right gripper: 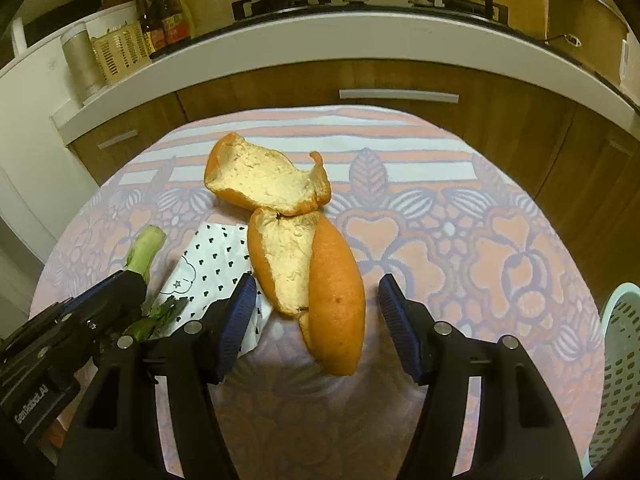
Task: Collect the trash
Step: 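Grasp the curled orange peel with the right tool, then carry the stalk and orange peel over the basket and open both tools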
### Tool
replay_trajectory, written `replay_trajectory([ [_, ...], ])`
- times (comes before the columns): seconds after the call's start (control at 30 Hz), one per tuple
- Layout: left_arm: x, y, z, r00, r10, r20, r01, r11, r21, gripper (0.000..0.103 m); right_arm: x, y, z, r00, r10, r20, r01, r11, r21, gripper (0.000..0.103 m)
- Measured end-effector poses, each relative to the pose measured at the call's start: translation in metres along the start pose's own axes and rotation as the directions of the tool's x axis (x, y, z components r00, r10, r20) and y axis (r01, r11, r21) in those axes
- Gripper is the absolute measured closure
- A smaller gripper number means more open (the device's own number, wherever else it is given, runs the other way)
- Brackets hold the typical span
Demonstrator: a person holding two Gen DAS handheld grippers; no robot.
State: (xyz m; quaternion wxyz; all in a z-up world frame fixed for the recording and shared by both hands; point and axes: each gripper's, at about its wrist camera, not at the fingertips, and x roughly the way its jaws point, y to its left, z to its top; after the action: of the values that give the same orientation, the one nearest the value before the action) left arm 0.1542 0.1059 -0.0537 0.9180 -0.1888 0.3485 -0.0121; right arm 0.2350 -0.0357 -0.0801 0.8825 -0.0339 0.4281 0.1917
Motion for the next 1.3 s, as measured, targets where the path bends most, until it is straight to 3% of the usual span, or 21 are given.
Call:
replay_trajectory([
  [0.03,0.000,-0.001,0.000,1.000,0.001,0.002,-0.001,1.000,0.003,0.086,-0.001,0.001,0.000,1.000,0.011,0.006,-0.011,1.000,-0.006,0.068],
  [0.17,-0.005,-0.004,-0.001,1.000,0.012,0.023,-0.012,1.000,0.017,0.086,-0.008,0.004,-0.002,0.999,0.006,0.037,-0.005,1.000,-0.028,0.080],
  [0.4,-0.019,-0.019,0.000,0.997,-0.025,0.078,0.019,0.998,0.067,0.086,-0.044,-0.009,-0.011,0.995,0.013,0.094,-0.013,1.000,0.002,0.082],
  [0.57,-0.031,-0.040,0.002,0.991,-0.125,0.049,0.123,0.991,0.051,0.086,-0.089,-0.029,-0.022,0.989,-0.025,0.146,0.023,1.000,0.020,0.082],
  [0.73,-0.049,-0.084,-0.001,0.984,-0.162,0.070,0.149,0.976,0.158,0.086,-0.122,-0.057,-0.036,0.982,-0.073,0.175,0.062,0.996,0.067,0.082],
  [0.93,-0.053,-0.135,-0.009,0.971,-0.234,0.039,0.219,0.946,0.240,0.086,-0.158,-0.098,-0.057,0.968,-0.146,0.206,0.120,0.984,0.134,0.082],
  [1.3,-0.044,-0.225,-0.023,0.943,-0.333,-0.023,0.316,0.866,0.387,0.086,-0.206,-0.181,-0.092,0.938,-0.273,0.215,0.207,0.936,0.286,0.082],
])
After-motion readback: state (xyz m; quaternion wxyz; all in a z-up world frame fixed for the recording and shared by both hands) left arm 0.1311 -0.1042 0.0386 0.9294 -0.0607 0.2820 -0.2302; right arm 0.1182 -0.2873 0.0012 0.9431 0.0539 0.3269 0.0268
